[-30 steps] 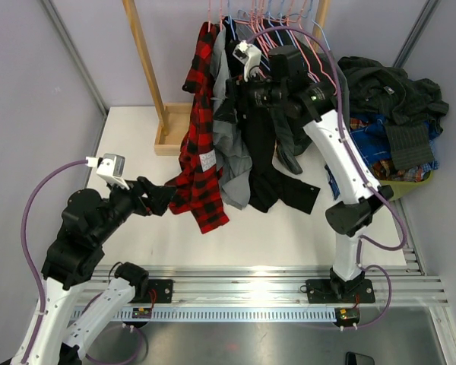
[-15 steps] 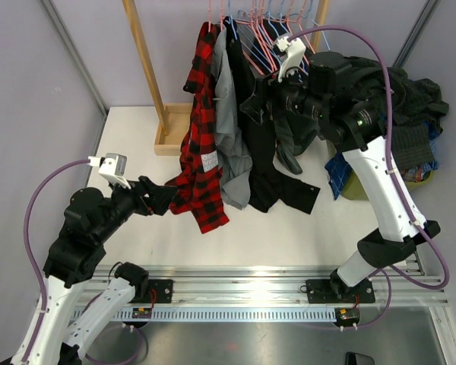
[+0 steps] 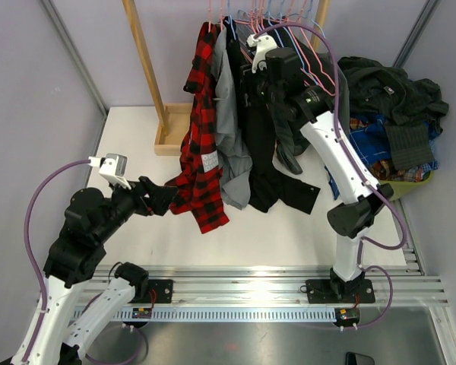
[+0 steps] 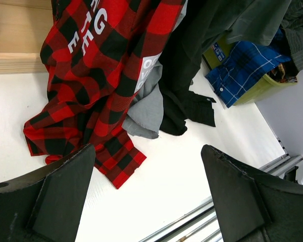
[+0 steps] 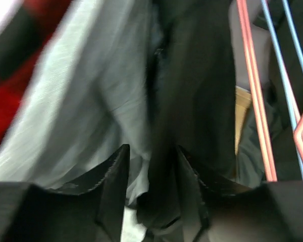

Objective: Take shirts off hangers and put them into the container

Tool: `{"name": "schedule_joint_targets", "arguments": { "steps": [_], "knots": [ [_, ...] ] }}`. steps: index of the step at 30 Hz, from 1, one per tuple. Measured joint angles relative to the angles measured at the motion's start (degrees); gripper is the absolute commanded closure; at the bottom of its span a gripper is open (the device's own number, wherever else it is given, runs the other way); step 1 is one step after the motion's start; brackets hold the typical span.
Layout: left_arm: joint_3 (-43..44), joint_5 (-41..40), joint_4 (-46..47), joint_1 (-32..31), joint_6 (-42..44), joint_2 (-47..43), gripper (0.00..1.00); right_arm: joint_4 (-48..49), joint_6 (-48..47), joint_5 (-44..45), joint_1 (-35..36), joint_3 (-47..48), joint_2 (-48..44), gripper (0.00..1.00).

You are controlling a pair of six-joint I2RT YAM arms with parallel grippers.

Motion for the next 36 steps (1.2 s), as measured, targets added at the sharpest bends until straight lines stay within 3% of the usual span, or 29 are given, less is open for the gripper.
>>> {"name": "schedule_joint_targets", "arguments": {
  "steps": [3,4,10,17,24,28,33,36],
  "knots": [
    [0.0,0.0,-0.1,0.0,0.0,-0.1,0.10,0.7,-0.9,3.2,0.0,1.6,2.4,0.78],
    [0.0,0.0,-0.1,0.0,0.0,-0.2,0.10,1.0,-1.4,4.5,0.0,1.9,2.9,1.00],
    [0.0,0.0,-0.1,0.0,0.0,-0.7,0.10,3.8,-2.6,8.4,0.0,1.0,2.6,1.00],
    [-0.4,0.0,0.0,0.0,0.0,-1.0,0.11,19.2,-3.0,10.5,0.0,-21.4,-11.8,1.00],
    [-0.5,0.1,0.0,0.0,0.0,-0.9,0.11,28.9,-4.5,12.6,0.0,-25.7,-19.8,1.00],
    [-0.5,0.1,0.0,0.0,0.0,-0.9,0.11,24.2,-4.5,12.8,0.0,-25.0,-21.2,1.00],
    [-0.5,0.7,0.1,0.0,0.0,-1.0,0.10,8.3,-2.8,12.4,0.5,-23.3,-24.7,1.00],
    [-0.5,2.4,0.6,0.0,-0.1,-0.7,0.10,-3.5,-0.4,11.6,2.7,-26.9,-33.3,1.00]
  ]
}}
